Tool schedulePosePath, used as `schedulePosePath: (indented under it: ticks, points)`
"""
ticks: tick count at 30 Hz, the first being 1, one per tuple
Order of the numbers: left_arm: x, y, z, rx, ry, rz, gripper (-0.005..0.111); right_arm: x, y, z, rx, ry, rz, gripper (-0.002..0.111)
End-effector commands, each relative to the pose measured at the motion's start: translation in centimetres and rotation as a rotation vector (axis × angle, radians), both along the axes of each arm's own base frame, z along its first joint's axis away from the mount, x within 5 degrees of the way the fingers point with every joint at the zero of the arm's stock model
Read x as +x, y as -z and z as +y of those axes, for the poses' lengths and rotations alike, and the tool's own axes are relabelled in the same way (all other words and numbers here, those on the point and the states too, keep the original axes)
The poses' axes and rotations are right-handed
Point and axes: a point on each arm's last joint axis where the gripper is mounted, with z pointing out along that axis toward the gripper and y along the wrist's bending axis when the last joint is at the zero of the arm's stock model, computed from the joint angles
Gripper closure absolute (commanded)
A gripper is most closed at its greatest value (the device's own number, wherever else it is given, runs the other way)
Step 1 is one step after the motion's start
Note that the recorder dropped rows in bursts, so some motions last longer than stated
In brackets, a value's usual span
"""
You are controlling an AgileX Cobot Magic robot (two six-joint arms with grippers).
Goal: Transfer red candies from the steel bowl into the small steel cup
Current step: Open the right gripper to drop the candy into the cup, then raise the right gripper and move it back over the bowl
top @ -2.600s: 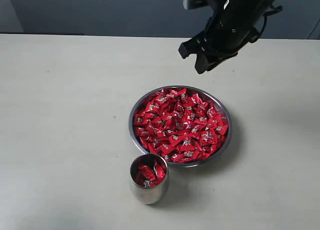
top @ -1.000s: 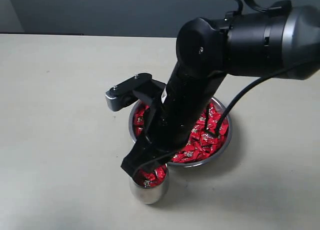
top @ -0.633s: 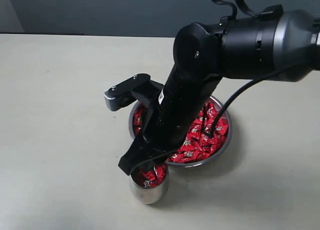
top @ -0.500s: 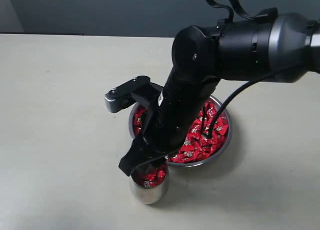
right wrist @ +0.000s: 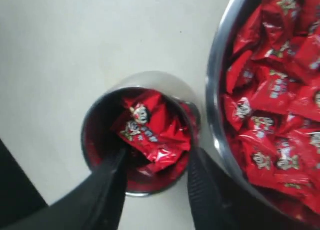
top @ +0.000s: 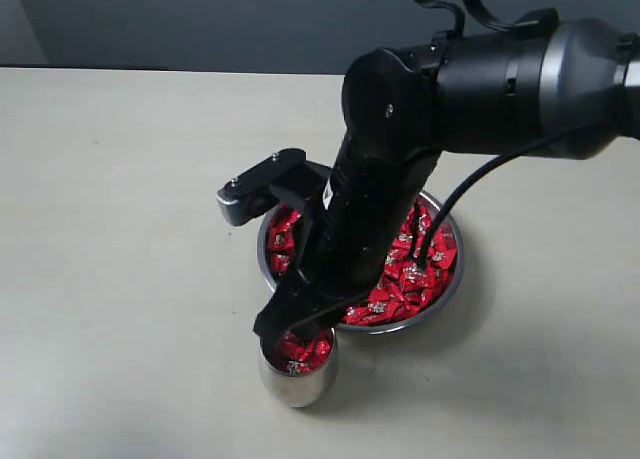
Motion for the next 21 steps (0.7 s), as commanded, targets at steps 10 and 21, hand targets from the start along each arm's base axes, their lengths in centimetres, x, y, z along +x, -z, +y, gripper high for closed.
schedulePosePath:
  ticks: [10,21]
  points:
    - [0.0,0.1,0.0,-0.001,-0.001,-0.003,0.106,6.8,-5.9,-3.9,-0.145,0.246,-0.603,0.069]
    - [0.0,0.1,0.0,-0.001,-0.001,-0.003,0.106,12.1,-2.6,-6.1,-0.110,0.423,-0.576,0.069]
